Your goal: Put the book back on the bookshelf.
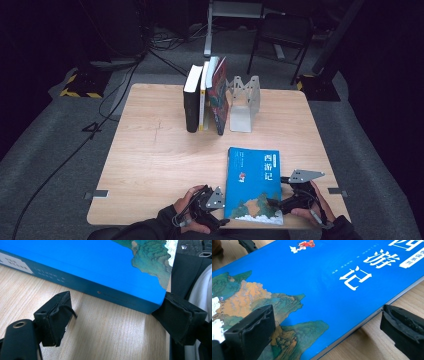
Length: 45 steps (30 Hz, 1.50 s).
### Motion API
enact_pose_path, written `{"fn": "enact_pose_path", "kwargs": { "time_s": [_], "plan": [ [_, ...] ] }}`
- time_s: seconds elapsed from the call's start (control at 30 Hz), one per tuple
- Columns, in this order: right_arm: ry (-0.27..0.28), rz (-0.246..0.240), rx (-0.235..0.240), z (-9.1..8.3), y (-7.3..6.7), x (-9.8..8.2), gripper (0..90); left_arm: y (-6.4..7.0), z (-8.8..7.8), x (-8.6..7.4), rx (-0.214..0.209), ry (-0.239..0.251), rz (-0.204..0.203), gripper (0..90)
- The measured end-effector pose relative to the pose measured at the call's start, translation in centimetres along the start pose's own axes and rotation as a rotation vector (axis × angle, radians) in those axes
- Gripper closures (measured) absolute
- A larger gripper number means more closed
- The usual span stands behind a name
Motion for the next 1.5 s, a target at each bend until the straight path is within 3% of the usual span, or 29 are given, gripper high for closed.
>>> {"fn": "enact_pose_path", "kwargs": {
  "time_s": [0.23, 0.5, 0.6, 0.7, 0.93, 0.97, 1.17, 1.23, 1.3, 1.4, 1.5],
  "plan": [
    [-0.008, -0.016, -0.047, 0.4, -0.1, 0.6, 0.0, -0.2, 0.0, 0.0, -0.028, -0.011, 0.006, 16.7],
    [-0.007, -0.004, -0.069, 0.5, -0.1, 0.8, 0.0, -0.1, -0.1, 0.1, -0.037, -0.016, 0.018, 19.5],
    [-0.010, 0.006, -0.085, 0.8, 0.0, 1.1, 0.0, -0.5, -0.2, 0.0, -0.028, -0.024, 0.005, 19.4],
    [0.000, 0.019, -0.105, 1.1, 0.2, 1.5, 0.0, -1.3, -0.3, -0.2, -0.007, -0.031, -0.020, 19.5],
    [-0.003, -0.013, -0.120, 1.4, 0.8, 2.3, 4.0, -3.4, -0.6, -0.8, 0.034, -0.041, -0.063, 19.4],
    [0.021, -0.012, -0.122, 0.5, 1.0, 2.2, 15.7, -4.2, -0.8, -1.0, 0.055, -0.044, -0.078, 19.4],
    [0.026, -0.012, -0.106, -1.5, 1.2, 0.7, 17.7, -6.1, -0.9, -1.4, 0.079, -0.044, -0.121, 18.5],
    [-0.012, -0.039, -0.128, -2.0, 1.2, -0.1, 19.6, -6.6, -1.0, -1.6, 0.085, -0.046, -0.129, 18.4],
    [-0.047, -0.063, -0.114, -1.9, 1.0, -0.9, 20.2, -6.8, -1.1, -1.7, 0.083, -0.042, -0.129, 18.4],
    [-0.103, -0.095, -0.116, -0.8, 0.5, -1.5, 20.6, -6.8, -1.3, -1.8, 0.083, -0.037, -0.139, 19.2],
    [-0.118, -0.123, -0.140, -0.5, 0.4, -1.3, 17.9, -6.8, -1.7, -1.7, 0.073, -0.013, -0.156, 19.7]
  ]
}}
Point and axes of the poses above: each handheld gripper's, and its own axes: z roughly forward along the jaws, x roughly out of its top, y roughly to its right, the point moved 7 cm from there along z, roughly forward along the jaws, and after that the axes turned 6 degrees about x, right-handed, at the moved point
